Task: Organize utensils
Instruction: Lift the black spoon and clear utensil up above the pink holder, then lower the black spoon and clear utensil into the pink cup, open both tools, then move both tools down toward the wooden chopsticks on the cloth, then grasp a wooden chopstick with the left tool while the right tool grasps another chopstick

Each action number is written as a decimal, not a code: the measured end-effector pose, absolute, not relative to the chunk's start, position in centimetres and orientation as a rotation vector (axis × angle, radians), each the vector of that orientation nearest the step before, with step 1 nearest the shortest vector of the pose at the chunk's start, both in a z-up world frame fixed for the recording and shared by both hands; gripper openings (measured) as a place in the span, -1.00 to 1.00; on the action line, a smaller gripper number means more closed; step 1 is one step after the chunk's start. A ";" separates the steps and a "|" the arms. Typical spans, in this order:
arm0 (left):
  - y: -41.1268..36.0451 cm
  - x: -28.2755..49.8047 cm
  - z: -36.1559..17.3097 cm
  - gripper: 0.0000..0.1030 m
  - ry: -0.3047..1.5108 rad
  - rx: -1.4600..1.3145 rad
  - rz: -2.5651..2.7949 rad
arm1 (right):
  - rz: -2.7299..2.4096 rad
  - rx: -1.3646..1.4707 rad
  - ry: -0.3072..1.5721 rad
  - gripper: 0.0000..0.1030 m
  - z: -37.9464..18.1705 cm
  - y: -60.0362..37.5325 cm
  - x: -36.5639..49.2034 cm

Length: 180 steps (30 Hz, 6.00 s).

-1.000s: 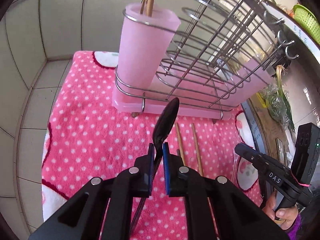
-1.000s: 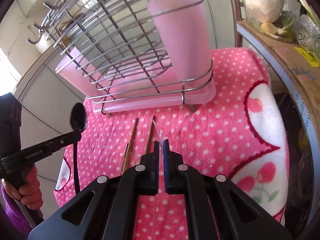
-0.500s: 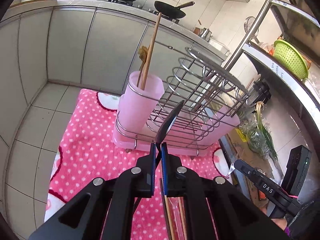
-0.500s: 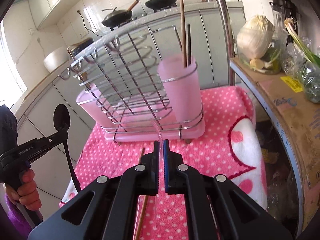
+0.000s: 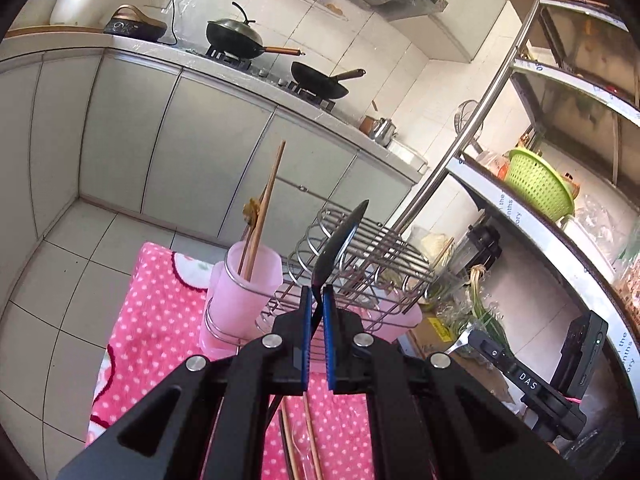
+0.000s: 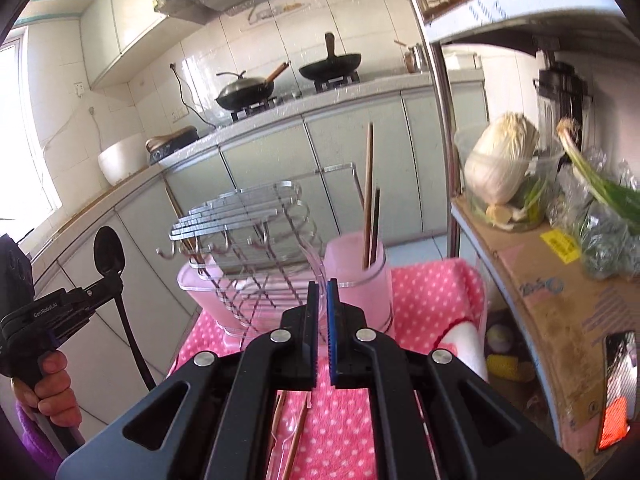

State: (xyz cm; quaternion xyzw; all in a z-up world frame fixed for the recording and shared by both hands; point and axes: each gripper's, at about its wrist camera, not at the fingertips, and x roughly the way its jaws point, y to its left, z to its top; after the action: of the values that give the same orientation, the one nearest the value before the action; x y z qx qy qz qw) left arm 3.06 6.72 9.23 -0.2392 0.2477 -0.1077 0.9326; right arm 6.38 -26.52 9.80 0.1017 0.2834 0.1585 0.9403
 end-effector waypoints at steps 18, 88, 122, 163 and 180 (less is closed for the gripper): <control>8.9 4.7 15.3 -0.91 0.193 -0.614 -0.236 | 0.241 0.119 0.307 -0.92 19.4 -27.4 7.0; 10.5 9.7 5.9 -0.25 0.511 -0.570 -0.103 | 0.286 0.176 0.703 -0.16 7.7 -27.5 12.5; 2.0 5.3 -3.0 -0.25 0.955 -0.375 -0.227 | 0.357 0.212 0.918 -0.16 -0.4 -24.8 6.1; 1.8 11.9 -6.1 -0.90 1.135 -0.382 -0.167 | 0.411 0.171 1.192 -0.49 -8.5 -18.4 12.1; 5.0 8.8 -2.7 -0.90 1.050 -0.406 -0.219 | 0.307 0.034 1.207 -0.87 -10.1 -14.2 14.9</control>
State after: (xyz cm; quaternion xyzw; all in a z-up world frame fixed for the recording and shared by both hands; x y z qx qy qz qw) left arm 8.76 4.97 -2.68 -0.1919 0.4967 -0.1035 0.8401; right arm 14.85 -14.19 -10.12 0.0159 0.5653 0.1438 0.8121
